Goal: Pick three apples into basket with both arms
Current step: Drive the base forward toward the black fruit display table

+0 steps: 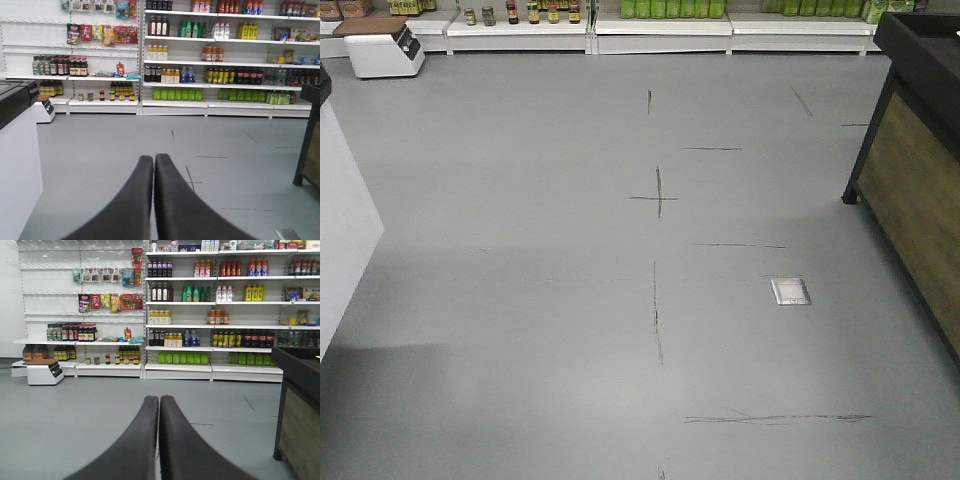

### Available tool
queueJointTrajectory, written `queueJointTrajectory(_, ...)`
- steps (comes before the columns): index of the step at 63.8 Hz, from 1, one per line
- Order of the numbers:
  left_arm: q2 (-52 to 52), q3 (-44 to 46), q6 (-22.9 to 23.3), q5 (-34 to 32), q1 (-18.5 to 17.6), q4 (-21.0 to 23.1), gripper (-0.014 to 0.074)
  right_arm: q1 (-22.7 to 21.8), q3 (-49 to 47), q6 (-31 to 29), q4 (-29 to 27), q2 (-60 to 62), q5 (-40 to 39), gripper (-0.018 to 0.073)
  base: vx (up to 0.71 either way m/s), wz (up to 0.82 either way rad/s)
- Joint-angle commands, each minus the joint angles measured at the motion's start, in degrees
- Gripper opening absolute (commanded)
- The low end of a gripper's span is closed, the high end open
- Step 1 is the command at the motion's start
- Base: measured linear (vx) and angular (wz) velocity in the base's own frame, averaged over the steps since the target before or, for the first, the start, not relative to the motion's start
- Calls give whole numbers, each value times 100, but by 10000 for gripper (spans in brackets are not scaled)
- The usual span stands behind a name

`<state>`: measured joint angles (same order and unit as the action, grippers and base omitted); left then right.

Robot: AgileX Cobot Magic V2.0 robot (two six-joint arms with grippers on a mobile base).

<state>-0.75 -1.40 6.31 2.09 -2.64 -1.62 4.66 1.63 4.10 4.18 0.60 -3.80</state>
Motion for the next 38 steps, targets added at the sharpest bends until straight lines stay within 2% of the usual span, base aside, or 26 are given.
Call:
queueJointTrajectory(1,-69,-128,40,-416,-23,12,-6,-4,85,-36,29,59,-398,-9,0,0)
queueJointTrajectory(38,-69,-128,40,-416,-23,12,-6,-4,85,-36,29,59,-398,-9,0,0)
